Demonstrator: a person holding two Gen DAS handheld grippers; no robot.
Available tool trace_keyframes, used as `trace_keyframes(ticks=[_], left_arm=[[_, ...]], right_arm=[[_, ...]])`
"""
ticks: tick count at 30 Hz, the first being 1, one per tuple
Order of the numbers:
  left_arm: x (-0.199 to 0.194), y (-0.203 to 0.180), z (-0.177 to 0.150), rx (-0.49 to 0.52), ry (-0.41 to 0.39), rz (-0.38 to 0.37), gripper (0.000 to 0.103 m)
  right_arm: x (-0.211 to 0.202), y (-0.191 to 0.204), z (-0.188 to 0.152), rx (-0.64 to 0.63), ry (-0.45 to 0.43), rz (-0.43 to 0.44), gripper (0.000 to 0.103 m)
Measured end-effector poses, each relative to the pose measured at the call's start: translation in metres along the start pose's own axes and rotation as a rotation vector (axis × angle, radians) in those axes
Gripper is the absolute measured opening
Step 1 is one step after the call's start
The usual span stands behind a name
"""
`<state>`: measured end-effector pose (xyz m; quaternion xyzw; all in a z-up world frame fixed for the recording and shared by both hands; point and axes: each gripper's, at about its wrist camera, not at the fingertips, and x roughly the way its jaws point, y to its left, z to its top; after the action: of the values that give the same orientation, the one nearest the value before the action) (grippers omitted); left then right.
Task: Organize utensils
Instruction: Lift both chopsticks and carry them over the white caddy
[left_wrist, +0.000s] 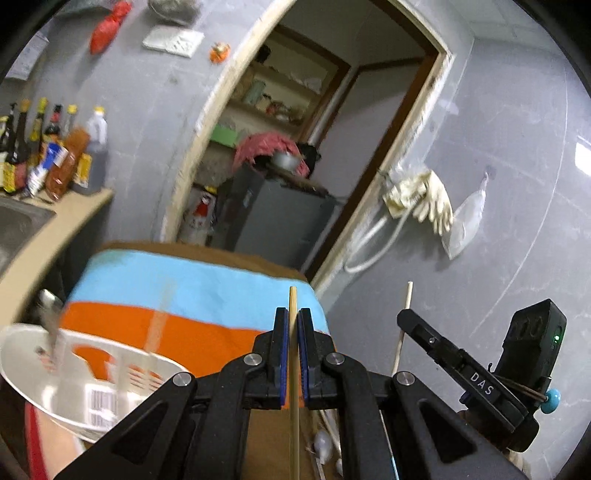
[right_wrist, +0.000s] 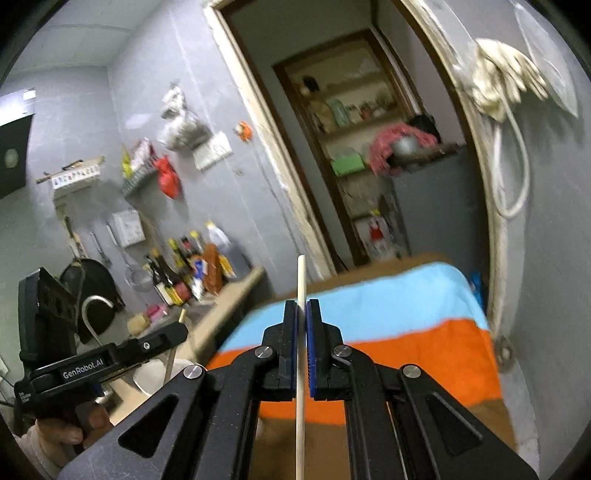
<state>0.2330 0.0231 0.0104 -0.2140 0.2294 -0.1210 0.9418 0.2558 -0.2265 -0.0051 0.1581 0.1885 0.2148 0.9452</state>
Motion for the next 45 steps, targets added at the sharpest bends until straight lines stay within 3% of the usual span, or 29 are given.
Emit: trace_keyframes(ticks=[10, 16, 22, 34, 45], left_arm=[[-0.046, 0.083, 0.053, -0.080, -0.178, 0.143, 0.005], [-0.062, 0.129, 0.069, -0.152, -0.299, 0.219, 0.005], [-0.058, 0.156, 0.072, -0.159, -0.368, 0.286, 0.005], [-0.042, 0.179, 0.051, -0.148, -0.406, 0.328, 0.005], [-0.035, 0.177, 0.045, -0.095, -0.381, 0.345, 0.005]], right_arm=[[0.045, 0.086, 0.014, -0.032, -0.093, 0.156, 0.004], [0.070, 0.112, 0.007, -0.028, -0.130, 0.140, 0.004], [0.083, 0.121, -0.003, -0.025, -0.183, 0.110, 0.004], [0.116, 0.129, -0.034, -0.045, -0.167, 0.083, 0.004], [0.120, 0.133, -0.049, -0.118, -0.129, 0.062, 0.004]])
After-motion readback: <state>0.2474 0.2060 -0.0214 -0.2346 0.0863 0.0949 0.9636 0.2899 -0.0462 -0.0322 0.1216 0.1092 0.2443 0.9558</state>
